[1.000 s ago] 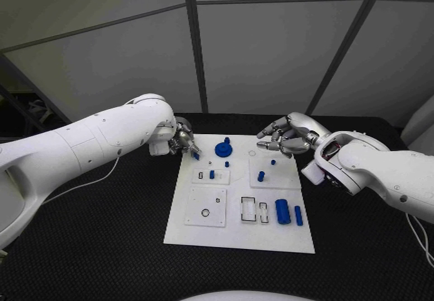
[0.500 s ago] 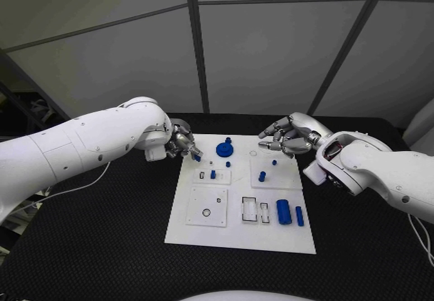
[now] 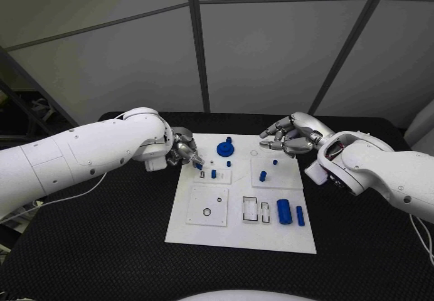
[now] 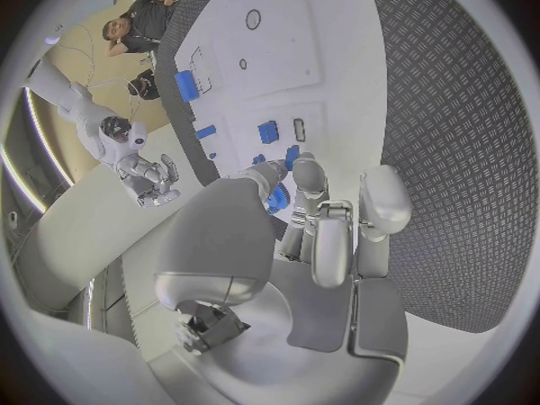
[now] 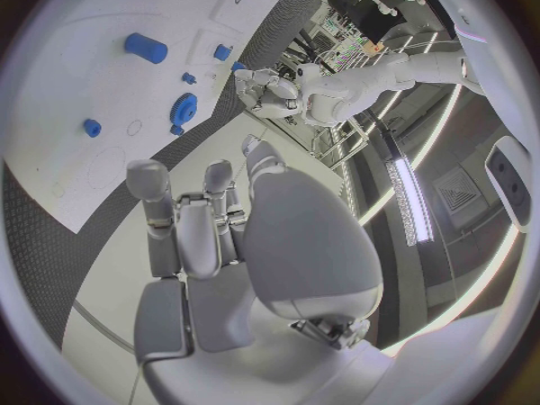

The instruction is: Assemble the parts on the task board

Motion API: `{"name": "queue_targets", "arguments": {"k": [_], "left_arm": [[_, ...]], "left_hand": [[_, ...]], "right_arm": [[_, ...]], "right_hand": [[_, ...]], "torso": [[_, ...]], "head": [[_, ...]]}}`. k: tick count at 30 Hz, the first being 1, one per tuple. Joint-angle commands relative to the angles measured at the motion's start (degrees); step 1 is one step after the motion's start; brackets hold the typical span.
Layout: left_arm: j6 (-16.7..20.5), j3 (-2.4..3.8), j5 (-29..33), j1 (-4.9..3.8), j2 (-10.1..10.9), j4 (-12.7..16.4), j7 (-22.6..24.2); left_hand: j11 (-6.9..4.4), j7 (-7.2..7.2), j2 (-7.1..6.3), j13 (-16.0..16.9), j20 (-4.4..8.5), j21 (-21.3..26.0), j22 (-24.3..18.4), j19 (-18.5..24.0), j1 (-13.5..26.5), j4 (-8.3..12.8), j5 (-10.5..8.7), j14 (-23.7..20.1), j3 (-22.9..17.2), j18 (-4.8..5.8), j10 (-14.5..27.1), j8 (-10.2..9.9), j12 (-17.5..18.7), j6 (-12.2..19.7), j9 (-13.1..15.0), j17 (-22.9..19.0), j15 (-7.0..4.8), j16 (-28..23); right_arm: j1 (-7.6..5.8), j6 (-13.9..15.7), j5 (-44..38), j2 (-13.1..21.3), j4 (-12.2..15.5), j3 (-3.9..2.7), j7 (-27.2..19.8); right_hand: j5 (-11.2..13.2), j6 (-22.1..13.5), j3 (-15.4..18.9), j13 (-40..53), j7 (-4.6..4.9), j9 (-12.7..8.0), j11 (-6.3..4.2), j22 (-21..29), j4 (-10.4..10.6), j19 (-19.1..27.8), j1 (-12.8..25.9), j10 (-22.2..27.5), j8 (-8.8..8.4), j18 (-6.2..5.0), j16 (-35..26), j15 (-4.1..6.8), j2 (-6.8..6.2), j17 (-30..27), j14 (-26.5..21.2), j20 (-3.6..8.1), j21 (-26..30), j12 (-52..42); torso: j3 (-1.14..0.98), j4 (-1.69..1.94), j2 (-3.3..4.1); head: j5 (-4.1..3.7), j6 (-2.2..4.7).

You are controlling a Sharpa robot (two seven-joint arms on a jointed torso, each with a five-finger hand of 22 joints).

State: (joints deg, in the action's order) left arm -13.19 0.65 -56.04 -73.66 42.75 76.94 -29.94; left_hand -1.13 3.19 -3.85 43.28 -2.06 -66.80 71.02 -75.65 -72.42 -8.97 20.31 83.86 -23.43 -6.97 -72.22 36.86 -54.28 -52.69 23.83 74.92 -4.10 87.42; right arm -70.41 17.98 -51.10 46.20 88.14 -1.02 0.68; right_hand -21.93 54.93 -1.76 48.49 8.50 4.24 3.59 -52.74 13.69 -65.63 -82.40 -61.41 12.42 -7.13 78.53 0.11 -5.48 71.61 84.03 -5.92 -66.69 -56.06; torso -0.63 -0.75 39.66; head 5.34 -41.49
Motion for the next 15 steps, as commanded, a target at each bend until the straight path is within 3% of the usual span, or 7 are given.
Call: {"name": "queue_targets", "arguments": {"k": [1,7,15], "left_arm": [[1.00,-0.05,-3.68,0.49,-0.01,0.70,0.29],[0.76,-0.12,-4.78,1.29,-0.21,1.29,0.29],[-0.33,-0.21,-5.69,1.67,-0.42,1.59,0.24]], "left_hand": [[-0.27,-0.37,-0.26,-0.01,0.09,-0.33,0.09,-0.31,0.41,5.33,-0.04,4.95,-5.59,0.94,-0.68,0.23,-0.28,0.00,0.77,10.66,-0.42,0.22],[-0.28,-0.38,-0.42,-0.04,0.11,-0.36,0.17,-0.36,0.59,5.48,-0.05,4.95,-6.05,0.95,-0.75,0.30,-0.28,-0.02,0.88,10.66,-0.44,0.22],[-0.30,-0.39,-0.66,-0.02,0.13,-0.37,0.26,-0.41,0.88,5.69,-0.06,4.96,-6.74,0.97,-0.89,0.39,-0.32,-0.04,1.04,10.68,-0.45,0.23]], "right_arm": [[-0.08,-0.40,-0.08,0.00,0.01,-0.04,-0.41],[-0.08,-0.46,-0.08,-0.01,-0.02,-0.04,-0.41],[-0.08,-0.50,-0.08,-0.01,-0.04,-0.04,-0.40]], "right_hand": [[-0.48,-0.44,-0.01,-0.10,0.03,-0.08,0.09,0.01,0.30,0.03,0.30,-0.16,0.33,-0.56,-0.19,0.29,0.20,-0.03,0.81,-0.08,0.33,-0.09],[-0.48,-0.44,-0.01,-0.10,0.03,-0.08,0.09,0.01,0.30,0.03,0.30,-0.16,0.33,-0.56,-0.19,0.29,0.20,-0.03,0.81,-0.08,0.33,-0.09],[-0.48,-0.44,-0.01,-0.10,0.03,-0.08,0.09,0.01,0.30,0.03,0.30,-0.16,0.33,-0.56,-0.19,0.29,0.20,-0.03,0.81,-0.08,0.33,-0.09]], "torso": [[0.00,-0.10,0.07],[0.00,-0.12,0.11],[-0.07,-0.07,0.06]], "head": [[0.08,-0.10],[0.12,-0.26],[0.06,-0.44]]}}
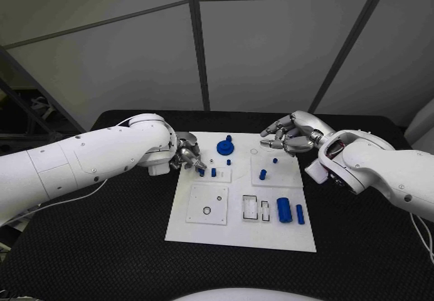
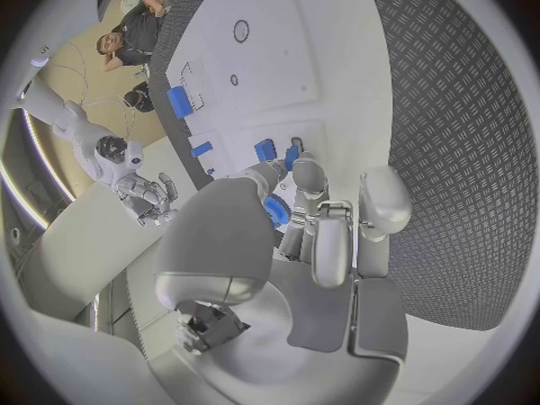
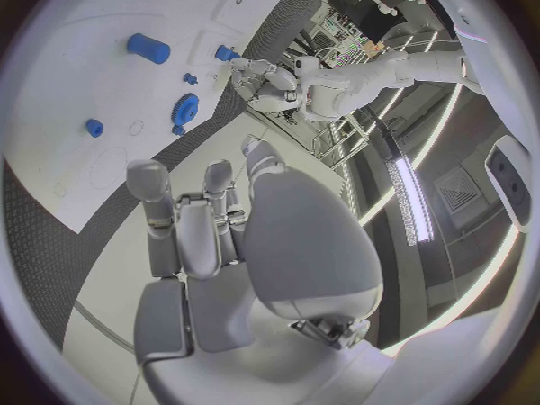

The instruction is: Assemble the parts on the task board

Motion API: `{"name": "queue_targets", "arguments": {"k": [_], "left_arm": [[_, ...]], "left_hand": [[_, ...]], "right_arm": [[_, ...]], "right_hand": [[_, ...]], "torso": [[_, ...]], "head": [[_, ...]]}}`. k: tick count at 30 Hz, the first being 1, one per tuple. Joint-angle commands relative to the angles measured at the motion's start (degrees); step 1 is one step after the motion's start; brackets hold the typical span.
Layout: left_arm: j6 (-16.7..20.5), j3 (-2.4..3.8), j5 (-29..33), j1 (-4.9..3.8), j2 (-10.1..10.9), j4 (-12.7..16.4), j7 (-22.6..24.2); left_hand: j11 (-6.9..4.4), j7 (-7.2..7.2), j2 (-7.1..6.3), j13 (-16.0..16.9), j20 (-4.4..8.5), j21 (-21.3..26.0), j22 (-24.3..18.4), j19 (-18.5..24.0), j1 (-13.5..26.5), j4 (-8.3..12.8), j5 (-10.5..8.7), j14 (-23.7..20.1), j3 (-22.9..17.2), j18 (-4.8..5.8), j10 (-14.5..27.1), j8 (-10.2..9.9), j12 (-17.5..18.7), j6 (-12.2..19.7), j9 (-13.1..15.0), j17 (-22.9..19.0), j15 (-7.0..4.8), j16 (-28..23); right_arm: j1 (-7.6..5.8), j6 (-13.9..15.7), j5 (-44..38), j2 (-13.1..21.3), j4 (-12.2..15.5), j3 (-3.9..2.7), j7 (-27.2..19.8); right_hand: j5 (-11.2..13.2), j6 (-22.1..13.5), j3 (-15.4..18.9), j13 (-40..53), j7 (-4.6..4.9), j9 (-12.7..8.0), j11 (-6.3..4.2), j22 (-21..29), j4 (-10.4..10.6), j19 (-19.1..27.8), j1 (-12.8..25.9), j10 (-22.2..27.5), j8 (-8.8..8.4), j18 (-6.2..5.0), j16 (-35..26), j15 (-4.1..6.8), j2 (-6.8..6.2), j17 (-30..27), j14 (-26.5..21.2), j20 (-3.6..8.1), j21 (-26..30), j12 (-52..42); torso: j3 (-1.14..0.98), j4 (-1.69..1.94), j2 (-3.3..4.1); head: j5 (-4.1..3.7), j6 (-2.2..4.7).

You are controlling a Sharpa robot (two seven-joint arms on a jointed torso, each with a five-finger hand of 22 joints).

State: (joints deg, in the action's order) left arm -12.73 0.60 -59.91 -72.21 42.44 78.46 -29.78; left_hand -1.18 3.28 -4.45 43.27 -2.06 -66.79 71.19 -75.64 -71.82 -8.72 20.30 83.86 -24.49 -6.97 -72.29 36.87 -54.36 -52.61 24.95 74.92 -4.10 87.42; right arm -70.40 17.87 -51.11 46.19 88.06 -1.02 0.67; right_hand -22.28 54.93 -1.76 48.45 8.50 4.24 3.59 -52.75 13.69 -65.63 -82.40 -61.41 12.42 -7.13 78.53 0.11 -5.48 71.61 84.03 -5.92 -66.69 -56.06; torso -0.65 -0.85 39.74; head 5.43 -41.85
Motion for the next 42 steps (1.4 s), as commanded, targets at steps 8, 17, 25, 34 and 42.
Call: {"name": "queue_targets", "arguments": {"k": [8,17,25,34,42], "left_arm": [[-1.73,-0.21,-2.31,0.29,-0.26,0.08,0.01],[-2.77,-0.24,-2.58,0.30,-0.11,0.27,0.01],[-3.16,-0.24,-2.61,0.31,0.22,0.47,0.02],[-3.31,-0.23,-2.61,0.31,0.35,0.58,0.04],[-3.49,-0.24,-2.60,0.30,-0.18,-0.15,-0.06]], "left_hand": [[-0.26,-0.48,-0.13,-0.01,0.13,-0.36,0.10,-0.41,0.35,5.50,-0.06,4.96,-5.85,0.97,-0.85,0.41,-0.25,-0.13,-0.05,10.66,-0.46,0.21],[-0.31,-0.52,-0.59,0.04,0.16,-0.36,0.24,-0.47,0.69,5.93,-0.07,4.97,-6.81,0.98,-1.06,0.55,-0.34,-0.18,0.19,10.68,-0.48,0.23],[-0.36,-0.56,-0.98,0.10,0.19,-0.39,0.39,-0.53,1.02,6.31,-0.06,4.98,-7.82,1.00,-1.28,0.69,-0.42,-0.28,0.40,10.70,-0.52,0.24],[-0.39,-0.60,-1.32,0.00,0.22,-0.41,0.52,-0.59,1.36,6.58,-0.07,4.99,-8.69,1.01,-1.44,0.83,-0.38,-0.36,0.61,10.73,-0.55,0.25],[-0.40,-0.61,-1.44,0.06,0.24,-0.40,0.57,-0.62,1.64,6.64,-0.09,4.99,-9.16,1.02,-1.57,0.91,-0.44,-0.41,0.73,10.73,-0.56,0.25]], "right_arm": [[-0.09,-0.41,-0.07,0.07,0.07,-0.04,-0.34],[-0.09,-0.48,-0.07,0.07,0.02,-0.04,-0.30],[-0.09,-0.54,-0.07,0.00,-0.05,-0.04,-0.29],[-0.08,-0.56,-0.07,-0.03,-0.13,-0.04,-0.26],[-0.08,-0.51,-0.07,0.01,-0.09,-0.04,-0.23]], "right_hand": [[-0.14,-0.44,-0.01,-0.05,0.03,-0.08,0.10,0.01,0.30,0.03,0.30,-0.16,0.33,-0.56,-0.19,0.30,0.20,-0.03,0.81,-0.08,0.33,-0.09],[-0.14,-0.44,-0.01,-0.05,0.03,-0.08,0.10,0.01,0.30,0.03,0.30,-0.16,0.33,-0.56,-0.19,0.30,0.20,-0.03,0.81,-0.08,0.33,-0.09],[-0.14,-0.44,-0.01,-0.05,0.03,-0.08,0.10,0.01,0.30,0.03,0.30,-0.16,0.33,-0.56,-0.19,0.30,0.20,-0.03,0.81,-0.08,0.33,-0.09],[-0.14,-0.44,-0.01,-0.05,0.03,-0.08,0.10,0.01,0.30,0.03,0.30,-0.16,0.33,-0.56,-0.19,0.30,0.20,-0.03,0.81,-0.08,0.33,-0.09],[-0.33,-0.48,-0.01,-0.20,0.04,-0.09,0.10,0.14,0.35,0.07,0.27,-0.05,0.34,-0.58,-0.30,0.30,0.15,-0.16,0.78,-0.07,0.44,0.00]], "torso": [[-0.04,-0.04,-0.05],[0.02,0.05,-0.06],[0.02,0.02,-0.01],[-0.01,0.02,-0.02],[-0.09,-0.08,0.01]], "head": [[-0.05,-0.11],[-0.11,-0.17],[0.01,-0.23],[0.09,-0.27],[0.11,-0.39]]}}
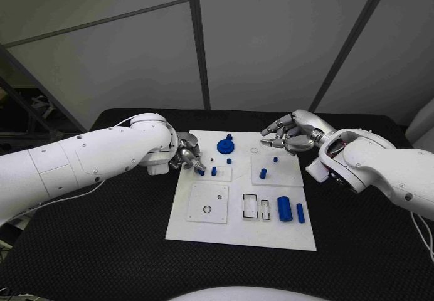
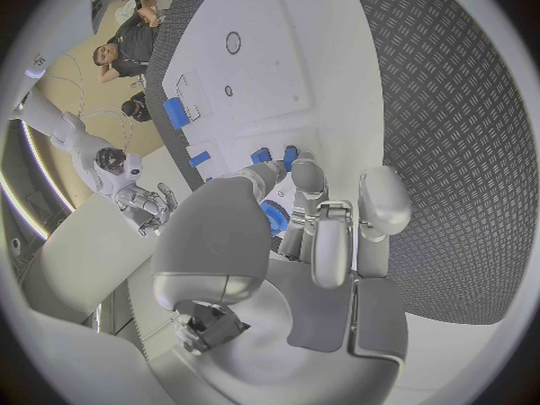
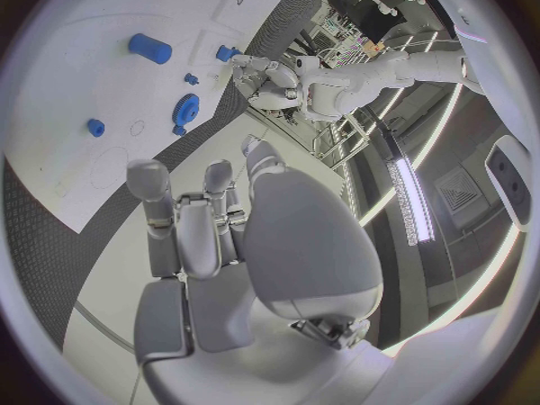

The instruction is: Assemble the parts on the task board

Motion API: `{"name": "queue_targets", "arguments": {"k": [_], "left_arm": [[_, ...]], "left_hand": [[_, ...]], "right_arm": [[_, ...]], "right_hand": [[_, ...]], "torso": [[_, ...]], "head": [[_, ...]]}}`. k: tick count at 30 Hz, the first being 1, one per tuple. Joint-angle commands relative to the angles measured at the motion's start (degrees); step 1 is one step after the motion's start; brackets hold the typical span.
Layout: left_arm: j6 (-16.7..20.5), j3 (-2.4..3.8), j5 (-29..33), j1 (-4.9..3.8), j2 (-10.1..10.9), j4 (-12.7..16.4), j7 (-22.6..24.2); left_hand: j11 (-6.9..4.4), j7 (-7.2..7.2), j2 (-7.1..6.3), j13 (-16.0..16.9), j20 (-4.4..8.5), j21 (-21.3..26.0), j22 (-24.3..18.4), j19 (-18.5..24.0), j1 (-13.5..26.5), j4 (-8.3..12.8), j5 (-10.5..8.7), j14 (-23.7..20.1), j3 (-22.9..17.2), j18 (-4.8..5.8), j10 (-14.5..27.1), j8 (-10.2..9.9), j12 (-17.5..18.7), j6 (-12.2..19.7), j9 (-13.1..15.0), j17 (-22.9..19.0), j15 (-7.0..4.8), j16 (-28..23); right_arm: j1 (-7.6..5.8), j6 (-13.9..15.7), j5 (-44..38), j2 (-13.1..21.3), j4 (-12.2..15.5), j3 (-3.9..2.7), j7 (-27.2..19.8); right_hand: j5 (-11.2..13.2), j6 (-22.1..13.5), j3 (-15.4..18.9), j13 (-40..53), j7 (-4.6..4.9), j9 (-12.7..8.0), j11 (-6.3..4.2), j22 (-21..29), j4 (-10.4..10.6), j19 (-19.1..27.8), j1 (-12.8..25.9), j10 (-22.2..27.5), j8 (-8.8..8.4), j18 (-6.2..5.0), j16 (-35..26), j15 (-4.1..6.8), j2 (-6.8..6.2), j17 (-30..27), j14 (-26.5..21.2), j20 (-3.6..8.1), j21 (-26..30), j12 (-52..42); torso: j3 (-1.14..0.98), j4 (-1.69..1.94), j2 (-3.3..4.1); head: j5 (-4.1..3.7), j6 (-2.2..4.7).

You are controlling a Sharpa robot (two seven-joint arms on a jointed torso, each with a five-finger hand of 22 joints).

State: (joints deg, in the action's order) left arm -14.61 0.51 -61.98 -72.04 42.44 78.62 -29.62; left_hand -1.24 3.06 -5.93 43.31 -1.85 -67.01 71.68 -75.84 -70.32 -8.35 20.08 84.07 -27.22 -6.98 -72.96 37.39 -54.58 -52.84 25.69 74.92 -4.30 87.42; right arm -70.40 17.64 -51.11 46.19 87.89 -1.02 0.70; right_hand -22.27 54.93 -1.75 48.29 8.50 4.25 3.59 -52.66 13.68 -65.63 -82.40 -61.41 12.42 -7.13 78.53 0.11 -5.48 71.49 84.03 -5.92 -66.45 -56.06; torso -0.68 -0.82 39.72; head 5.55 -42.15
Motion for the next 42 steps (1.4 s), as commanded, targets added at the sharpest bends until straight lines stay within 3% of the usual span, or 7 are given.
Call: {"name": "queue_targets", "arguments": {"k": [1,16,27,37,42], "left_arm": [[-1.75,-0.16,-0.52,0.13,-0.25,-0.48,-0.25],[-1.58,-0.17,-0.40,0.11,-1.26,-2.56,-0.39],[-1.35,-0.17,-0.40,0.10,-1.46,-2.99,-0.40],[-0.97,-0.17,-0.40,0.10,-1.49,-3.21,-0.43],[0.02,-0.16,-0.41,0.11,-1.43,-3.23,-0.47]], "left_hand": [[-0.34,-0.39,0.02,0.11,0.03,-0.20,0.10,-0.43,0.24,6.27,0.13,4.78,-6.53,1.03,-0.96,0.40,-0.31,-0.19,0.02,10.75,-0.37,0.26],[-1.32,-1.74,-2.19,3.29,0.59,-1.66,1.91,-1.84,8.54,3.17,-0.38,4.86,-3.35,1.47,-3.59,0.23,-3.06,-3.29,0.47,10.95,-1.06,0.37],[-1.57,-2.06,-2.06,4.69,0.85,-2.33,2.77,-2.48,11.00,1.86,-0.51,4.87,0.06,1.69,-4.53,-0.28,-4.13,-4.88,0.59,10.98,-1.29,0.38],[-1.78,-2.31,-1.63,5.41,1.06,-2.92,3.57,-3.03,12.40,0.65,-0.55,4.89,4.47,1.87,-5.04,-0.60,-4.63,-5.87,0.94,11.01,-1.50,0.39],[-1.78,-2.29,-1.53,5.57,1.11,-3.11,3.92,-3.23,14.64,-1.40,-0.69,4.89,8.34,1.94,-5.18,-0.67,-4.73,-6.35,1.20,11.04,-1.50,0.40]], "right_arm": [[-0.09,-0.27,-0.07,0.02,0.10,-0.04,-0.25],[-0.09,-0.12,-0.07,0.33,0.31,-0.04,-0.18],[-0.09,-0.10,-0.07,0.36,0.29,-0.04,-0.20],[-0.09,-0.04,-0.07,0.38,0.26,-0.04,-0.22],[-0.09,-0.11,-0.07,0.38,0.25,-0.03,-0.12]], "right_hand": [[-0.33,-0.47,-0.01,-0.05,0.04,-0.10,0.10,0.05,0.35,0.07,0.27,-0.06,0.34,-0.58,-0.30,0.30,0.15,-0.05,0.78,-0.07,0.20,0.00],[-0.36,-0.49,0.01,-0.16,0.04,-0.10,0.10,0.10,0.38,0.09,0.29,0.02,0.34,-0.59,-0.31,0.30,0.12,-0.06,0.78,-0.07,0.24,0.08],[-0.37,-0.50,0.02,-0.15,0.05,-0.10,0.11,0.07,0.40,0.07,0.31,0.02,0.34,-0.58,-0.31,0.30,0.11,-0.05,0.78,-0.07,0.22,0.07],[-0.37,-0.50,0.02,-0.15,0.05,-0.10,0.11,0.07,0.40,0.07,0.31,0.02,0.34,-0.58,-0.31,0.30,0.11,-0.05,0.78,-0.07,0.22,0.07],[-0.39,-0.52,0.05,-0.14,0.06,-0.11,0.11,0.04,0.47,0.03,0.38,0.01,0.34,-0.57,-0.26,0.29,0.10,0.04,0.81,-0.07,0.22,0.05]], "torso": [[-0.04,-0.09,0.03],[0.02,-0.05,-0.03],[0.02,0.07,0.01],[0.01,-0.07,-0.02],[0.02,0.00,-0.02]], "head": [[-0.06,-0.09],[-0.30,-0.32],[-0.43,-0.38],[-0.31,-0.43],[-0.33,-0.48]]}}
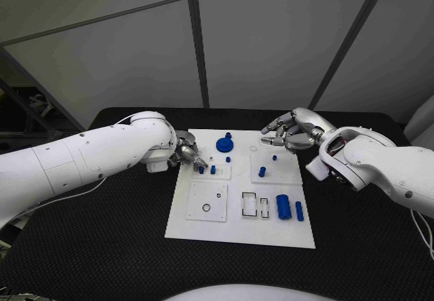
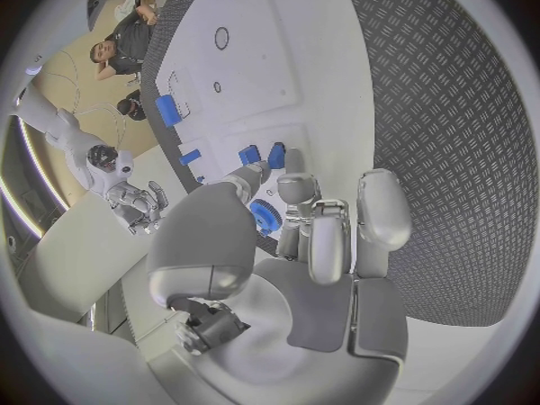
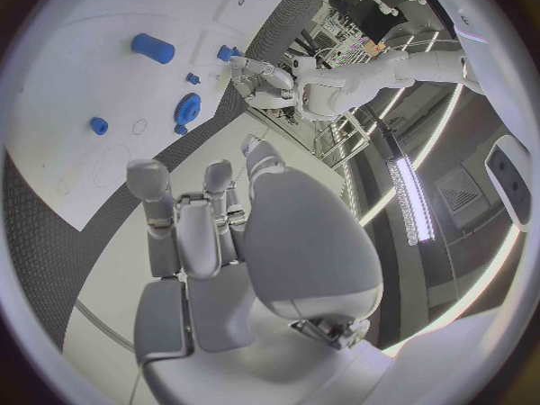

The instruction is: Assemble the parts on the task board

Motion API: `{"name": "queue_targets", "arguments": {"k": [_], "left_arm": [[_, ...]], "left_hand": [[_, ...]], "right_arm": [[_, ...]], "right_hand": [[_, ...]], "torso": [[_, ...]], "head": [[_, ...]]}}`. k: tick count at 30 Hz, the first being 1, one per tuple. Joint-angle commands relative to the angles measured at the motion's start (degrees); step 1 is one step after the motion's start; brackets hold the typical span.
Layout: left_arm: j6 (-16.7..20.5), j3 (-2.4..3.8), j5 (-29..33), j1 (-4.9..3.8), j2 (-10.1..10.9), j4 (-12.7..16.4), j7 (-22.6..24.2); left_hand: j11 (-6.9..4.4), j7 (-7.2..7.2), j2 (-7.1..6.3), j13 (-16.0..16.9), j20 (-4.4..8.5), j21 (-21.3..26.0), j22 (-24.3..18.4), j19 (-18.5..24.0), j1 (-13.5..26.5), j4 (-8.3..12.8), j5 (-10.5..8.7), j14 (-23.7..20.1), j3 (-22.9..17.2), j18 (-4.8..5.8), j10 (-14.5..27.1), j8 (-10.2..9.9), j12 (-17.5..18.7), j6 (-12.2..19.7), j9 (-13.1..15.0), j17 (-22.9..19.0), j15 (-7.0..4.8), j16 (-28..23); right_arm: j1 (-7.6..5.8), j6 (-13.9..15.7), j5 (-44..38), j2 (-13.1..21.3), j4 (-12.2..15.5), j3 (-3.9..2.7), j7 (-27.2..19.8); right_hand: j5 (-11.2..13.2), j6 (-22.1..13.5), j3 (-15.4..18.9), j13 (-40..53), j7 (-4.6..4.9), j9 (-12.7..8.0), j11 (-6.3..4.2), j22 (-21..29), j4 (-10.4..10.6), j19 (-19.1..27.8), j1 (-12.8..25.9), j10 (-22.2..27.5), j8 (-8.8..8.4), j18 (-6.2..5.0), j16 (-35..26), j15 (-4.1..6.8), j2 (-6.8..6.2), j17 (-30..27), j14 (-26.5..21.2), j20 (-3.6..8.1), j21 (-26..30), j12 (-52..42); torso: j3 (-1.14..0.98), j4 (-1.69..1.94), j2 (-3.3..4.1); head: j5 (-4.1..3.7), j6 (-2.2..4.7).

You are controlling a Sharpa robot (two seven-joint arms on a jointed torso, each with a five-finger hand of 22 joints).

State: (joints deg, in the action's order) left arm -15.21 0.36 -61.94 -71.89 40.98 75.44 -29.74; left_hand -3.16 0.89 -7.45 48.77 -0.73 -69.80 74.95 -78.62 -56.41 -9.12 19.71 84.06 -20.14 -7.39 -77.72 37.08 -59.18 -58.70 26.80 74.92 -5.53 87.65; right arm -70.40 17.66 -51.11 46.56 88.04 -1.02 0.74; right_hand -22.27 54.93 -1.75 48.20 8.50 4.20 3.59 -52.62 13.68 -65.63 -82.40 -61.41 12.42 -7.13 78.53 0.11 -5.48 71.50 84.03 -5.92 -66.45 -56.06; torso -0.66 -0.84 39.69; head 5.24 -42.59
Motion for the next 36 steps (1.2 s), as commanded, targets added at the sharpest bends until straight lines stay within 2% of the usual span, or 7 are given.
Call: {"name": "queue_targets", "arguments": {"k": [1,8,10,16,21,28,36], "left_arm": [[0.81,0.00,-0.44,-0.04,0.06,-0.04,-0.35],[2.78,0.01,-0.41,-0.03,0.36,0.16,-0.30],[3.81,0.02,-0.17,-0.03,0.43,0.24,-0.22],[9.30,0.05,3.16,-0.02,0.82,0.41,0.48],[14.50,0.06,6.12,-0.02,1.50,0.90,3.25],[20.89,0.01,8.71,0.27,2.02,2.66,15.39],[29.00,-0.17,0.42,1.95,1.25,4.57,27.30]], "left_hand": [[0.12,-0.16,0.05,0.11,0.01,-0.35,0.73,-0.49,0.95,-0.97,-0.31,4.90,2.16,2.36,-0.43,-0.36,-0.13,-0.56,0.18,11.03,-0.29,0.17],[0.04,-0.26,0.36,0.24,0.12,-0.30,0.99,-0.59,1.26,-2.57,-0.51,4.90,6.20,2.36,-0.42,-0.46,-0.18,-0.59,0.57,11.03,-0.40,0.16],[0.00,-0.33,0.87,0.31,0.17,-0.22,1.08,-0.62,0.90,-3.33,-5.43,4.90,7.89,2.35,-0.41,-0.48,-0.21,-0.57,0.78,11.05,-0.42,0.16],[0.10,-0.19,1.17,-0.77,0.15,0.66,0.69,-0.24,0.12,-4.17,-7.03,4.89,9.99,2.17,0.16,-0.67,0.69,-0.21,1.01,11.01,-0.40,0.14],[1.11,0.96,1.06,-8.93,-0.41,6.91,-3.13,3.17,-2.29,-4.65,-6.96,4.76,12.61,0.95,4.89,-1.69,7.68,2.42,1.09,10.59,0.32,-0.10],[7.48,6.96,1.37,-18.30,-4.56,34.49,-19.32,23.18,-15.29,-0.88,-6.66,-20.84,13.01,-1.50,22.79,-8.57,19.91,13.07,-3.65,-33.19,6.28,-34.85],[8.36,7.97,-0.35,-27.17,-7.46,42.27,-25.68,24.48,-26.18,2.96,-6.84,-23.44,8.68,-2.92,24.68,-14.09,25.11,11.78,-11.48,-41.23,7.62,-42.62]], "right_arm": [[-0.09,-0.13,-0.07,0.01,0.10,-0.04,-0.14],[-0.09,-0.17,-0.07,0.01,0.07,-0.03,-0.08],[-0.09,-0.17,-0.07,0.01,0.06,-0.03,-0.09],[-0.08,-0.18,-0.07,-0.03,0.00,-0.03,-0.12],[-0.08,-0.11,-0.07,-0.03,-0.05,-0.03,-0.16],[-0.08,0.09,-0.07,-0.02,-0.13,-0.03,-0.23],[-0.08,0.23,-0.42,-0.08,-0.26,-0.03,-0.51]], "right_hand": [[-0.40,-0.53,0.05,-0.01,0.06,-0.07,0.12,-0.07,0.48,-0.02,0.39,-0.01,0.34,-0.56,-0.17,0.29,0.10,0.17,0.85,-0.07,0.18,0.02],[-0.40,-0.53,0.05,-0.01,0.06,-0.07,0.12,-0.08,0.48,-0.03,0.39,-0.02,0.34,-0.56,-0.16,0.29,0.10,0.19,0.85,-0.07,0.17,0.01],[-0.40,-0.53,0.05,-0.01,0.06,-0.07,0.12,-0.08,0.48,-0.03,0.39,-0.02,0.34,-0.56,-0.16,0.29,0.10,0.19,0.85,-0.07,0.17,0.01],[-0.42,-0.58,0.08,-0.09,0.07,-0.08,0.13,-0.08,0.54,-0.04,0.45,0.04,0.32,-0.56,-0.19,0.29,0.08,0.15,0.85,-0.07,0.19,0.06],[-0.42,-0.58,0.08,-0.09,0.07,-0.08,0.13,-0.08,0.54,-0.04,0.45,0.04,0.32,-0.56,-0.19,0.29,0.08,0.15,0.85,-0.07,0.19,0.06],[-0.48,-0.67,0.06,-1.25,0.08,-0.10,0.13,0.51,0.57,0.32,0.41,0.90,0.30,-0.67,-0.62,0.28,0.08,-0.50,0.66,-0.07,0.59,1.03],[-0.66,-0.91,-0.78,-8.66,0.14,-0.10,0.14,6.29,1.30,3.83,-0.51,4.61,0.49,-1.71,-5.17,0.26,0.04,-5.98,-1.28,-0.09,5.23,8.33]], "torso": [[0.01,0.05,0.00],[0.05,0.01,0.02],[0.04,-0.01,0.00],[0.01,0.00,0.02],[-0.03,0.01,0.01],[-0.04,0.01,0.06],[-0.02,-0.04,0.04]], "head": [[-0.05,-0.02],[-0.02,0.07],[-0.01,0.05],[-0.11,0.11],[-0.24,0.19],[-0.42,0.51],[-0.91,0.71]]}}
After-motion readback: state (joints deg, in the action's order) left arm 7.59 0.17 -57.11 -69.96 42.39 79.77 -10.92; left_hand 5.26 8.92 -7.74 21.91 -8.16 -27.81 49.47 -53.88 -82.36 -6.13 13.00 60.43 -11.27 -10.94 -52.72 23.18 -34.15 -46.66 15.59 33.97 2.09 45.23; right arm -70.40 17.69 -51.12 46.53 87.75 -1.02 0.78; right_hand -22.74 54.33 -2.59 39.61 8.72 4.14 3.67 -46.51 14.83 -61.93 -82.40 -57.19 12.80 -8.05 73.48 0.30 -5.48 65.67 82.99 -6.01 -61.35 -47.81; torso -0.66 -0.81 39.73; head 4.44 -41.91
